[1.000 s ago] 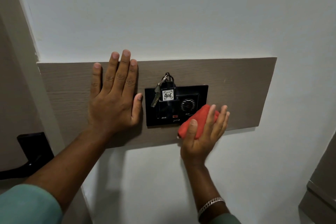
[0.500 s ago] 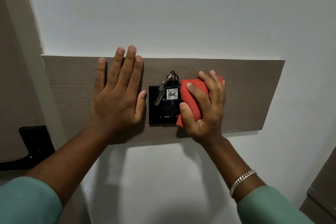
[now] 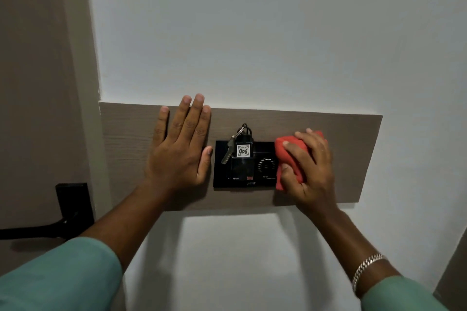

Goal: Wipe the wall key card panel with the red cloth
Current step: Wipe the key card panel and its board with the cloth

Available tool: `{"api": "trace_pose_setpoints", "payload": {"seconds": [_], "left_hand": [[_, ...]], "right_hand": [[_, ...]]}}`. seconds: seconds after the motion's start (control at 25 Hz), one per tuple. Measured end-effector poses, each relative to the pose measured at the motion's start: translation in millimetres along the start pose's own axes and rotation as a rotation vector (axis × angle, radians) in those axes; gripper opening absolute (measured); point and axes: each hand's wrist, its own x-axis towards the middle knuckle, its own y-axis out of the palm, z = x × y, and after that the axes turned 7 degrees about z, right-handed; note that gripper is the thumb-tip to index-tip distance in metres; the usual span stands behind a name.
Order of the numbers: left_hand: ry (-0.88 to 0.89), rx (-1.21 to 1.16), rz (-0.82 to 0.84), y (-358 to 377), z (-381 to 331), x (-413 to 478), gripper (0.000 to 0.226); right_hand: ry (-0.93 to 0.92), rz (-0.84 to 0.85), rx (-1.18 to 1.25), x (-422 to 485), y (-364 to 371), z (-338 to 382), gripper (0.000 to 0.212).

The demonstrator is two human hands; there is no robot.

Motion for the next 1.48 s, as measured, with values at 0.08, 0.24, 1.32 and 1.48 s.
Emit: {"api": "trace_pose_setpoints", "payload": {"seconds": [0.08,0.24,1.32,1.48], "left_hand": [[-0.001,0.0,-0.01,0,-1,-1,0.073],[0.008,-0.021,-0.021,0,0,0,0.072],[0.022,-0.058,0.078,-2,3,-6,0.076],[-0.109,-0.302,0.122,-29,-12,-15,0.075]], "right_hand": [[0.204,-0.214,0.162,-4,8,12,0.039],[0.117,-0.226,0.217,3,50,67,0.042],[0.054,0.053,-0.144,-33,72,61,0.062],[0.04,0.196,-0.212,-41,36,27,0.062]]}}
